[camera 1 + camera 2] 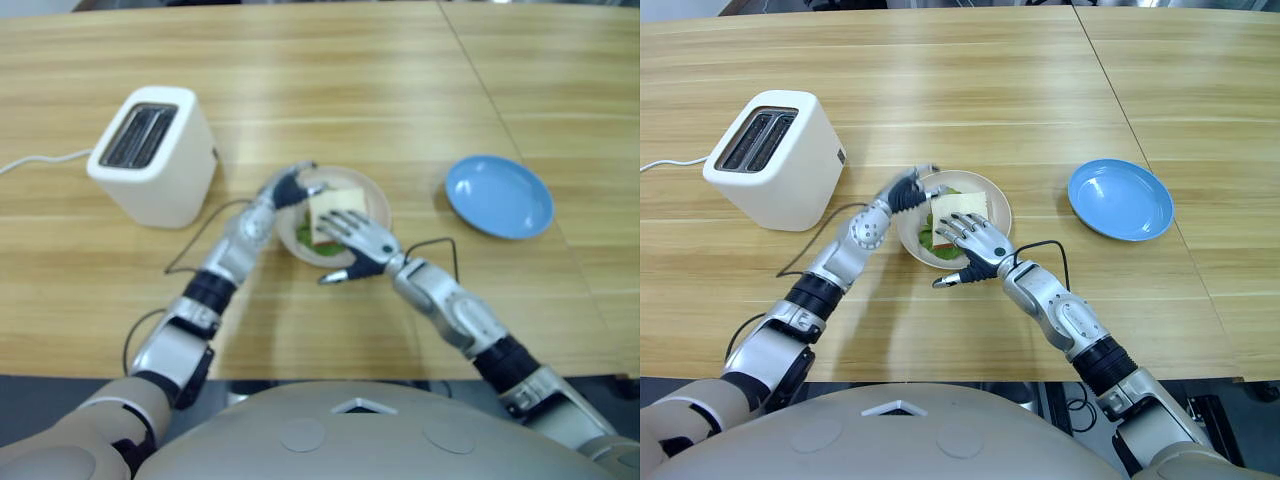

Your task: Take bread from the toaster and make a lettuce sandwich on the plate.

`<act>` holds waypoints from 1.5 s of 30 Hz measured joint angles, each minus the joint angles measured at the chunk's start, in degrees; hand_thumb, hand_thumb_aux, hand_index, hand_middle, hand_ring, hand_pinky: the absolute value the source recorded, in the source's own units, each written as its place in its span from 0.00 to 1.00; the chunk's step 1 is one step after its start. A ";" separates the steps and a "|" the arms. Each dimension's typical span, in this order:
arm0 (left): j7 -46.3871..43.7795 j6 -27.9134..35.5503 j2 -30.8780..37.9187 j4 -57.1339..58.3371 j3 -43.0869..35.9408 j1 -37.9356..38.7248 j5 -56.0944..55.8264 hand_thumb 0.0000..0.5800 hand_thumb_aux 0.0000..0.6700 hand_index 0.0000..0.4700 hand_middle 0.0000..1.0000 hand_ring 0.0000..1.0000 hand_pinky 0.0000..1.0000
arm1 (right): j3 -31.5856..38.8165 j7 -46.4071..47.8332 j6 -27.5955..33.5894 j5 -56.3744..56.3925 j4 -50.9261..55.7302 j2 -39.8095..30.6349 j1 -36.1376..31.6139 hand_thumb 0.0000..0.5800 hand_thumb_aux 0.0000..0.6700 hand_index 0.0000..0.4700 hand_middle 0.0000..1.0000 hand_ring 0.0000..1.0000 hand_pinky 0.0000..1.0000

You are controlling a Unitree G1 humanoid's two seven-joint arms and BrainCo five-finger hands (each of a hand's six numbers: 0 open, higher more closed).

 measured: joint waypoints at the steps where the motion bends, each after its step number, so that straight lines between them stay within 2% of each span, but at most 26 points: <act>1: 1.64 0.83 0.20 -3.08 0.00 -0.07 2.31 0.00 0.00 0.00 0.00 0.00 0.00 | 0.07 0.35 0.11 0.14 0.00 0.00 0.00 0.00 0.00 0.00 0.00 0.00 0.00; 7: 8.97 6.85 5.17 -13.20 -0.20 0.78 17.40 0.00 0.00 0.00 0.00 0.00 0.00 | 0.35 0.79 0.43 0.21 0.43 0.06 0.00 0.00 0.00 0.00 0.00 0.00 0.00; 11: 8.04 7.27 4.70 -13.96 -0.16 2.60 17.27 0.00 0.00 0.00 0.00 0.00 0.00 | 0.39 0.78 0.42 0.21 0.99 0.51 -0.18 0.00 0.00 0.00 0.00 0.00 0.00; 12: 7.78 7.15 4.57 -13.96 -0.16 2.78 16.91 0.00 0.00 0.00 0.42 0.42 0.42 | 0.39 0.78 0.42 0.21 0.99 0.52 -0.19 0.07 0.04 0.03 0.00 0.00 0.00; 13: 6.22 6.12 3.69 -13.96 0.59 3.34 13.85 0.54 0.32 0.31 1.00 1.00 1.00 | 0.29 0.24 0.16 0.36 0.99 0.53 -0.19 0.46 0.26 0.26 0.00 0.00 0.00; 14: 3.10 4.45 1.80 -13.86 2.74 4.64 7.27 0.90 0.69 0.68 1.00 1.00 1.00 | -0.18 -1.63 -0.90 0.87 1.03 0.49 0.26 0.79 0.54 0.53 0.07 0.07 0.07; 15: 0.92 3.35 0.64 -13.73 3.81 5.95 2.80 1.00 1.00 0.98 1.00 1.00 1.00 | -0.78 -3.74 -1.73 1.79 0.78 0.52 0.77 1.00 1.00 0.98 1.00 1.00 1.00; 19: -6.76 1.24 0.62 -13.57 7.33 10.35 -9.58 1.00 1.00 0.98 1.00 1.00 1.00 | -6.24 -14.00 -6.01 6.48 -7.80 1.32 5.66 1.00 1.00 0.98 1.00 1.00 1.00; 22: -12.08 1.56 1.54 -18.27 10.46 12.92 -16.89 1.00 1.00 0.98 1.00 1.00 1.00 | -15.41 -18.28 -8.31 13.54 -19.76 3.03 6.44 1.00 1.00 0.98 1.00 1.00 1.00; 23: -14.92 2.16 3.28 -22.99 12.65 13.99 -20.48 1.00 1.00 0.98 1.00 1.00 1.00 | -21.28 -19.44 -8.73 18.05 -26.05 3.43 7.33 1.00 1.00 0.98 1.00 1.00 1.00; 24: -14.98 2.18 3.30 -23.04 12.68 14.00 -20.52 1.00 1.00 0.98 1.00 1.00 1.00 | -21.34 -19.46 -8.73 18.09 -26.11 3.43 7.34 1.00 1.00 0.98 1.00 1.00 1.00; 26: -18.75 3.91 6.79 -28.32 15.19 15.35 -23.57 1.00 1.00 0.98 1.00 1.00 1.00 | -27.21 -18.21 -7.93 23.61 -30.38 3.91 9.71 1.00 1.00 0.98 1.00 1.00 1.00; 29: -23.45 5.26 11.67 -31.17 14.76 18.78 -23.73 1.00 1.00 0.98 1.00 1.00 1.00 | -31.60 -13.29 -5.57 28.22 -30.46 2.26 12.71 1.00 1.00 0.98 1.00 1.00 1.00; 32: -29.62 6.01 19.96 -33.66 12.00 25.50 -21.39 1.00 1.00 0.98 1.00 1.00 1.00 | -31.13 -2.76 -1.63 31.04 -29.34 -2.42 17.37 1.00 1.00 0.98 1.00 1.00 1.00; 33: -32.35 6.20 25.01 -35.09 11.18 29.24 -19.12 1.00 1.00 0.98 1.00 1.00 1.00 | -30.10 2.70 0.73 31.94 -28.29 -4.55 19.93 1.00 1.00 0.98 1.00 1.00 1.00; 37: -39.46 6.99 32.55 -37.92 9.40 35.36 -17.13 1.00 1.00 0.98 1.00 1.00 1.00 | -26.00 14.83 6.29 32.98 -27.95 -7.87 27.25 1.00 1.00 0.98 1.00 1.00 1.00; 41: -43.92 7.56 33.81 -37.86 3.64 36.39 -14.58 1.00 1.00 0.98 1.00 1.00 1.00 | -20.61 21.37 8.21 32.09 -27.76 -8.67 27.63 1.00 1.00 0.98 1.00 1.00 1.00; 45: -44.71 9.10 30.97 -33.64 -0.81 34.19 -11.75 1.00 1.00 0.98 1.00 1.00 1.00 | -15.84 23.12 8.88 28.83 -23.45 -7.74 24.97 1.00 1.00 0.98 1.00 1.00 1.00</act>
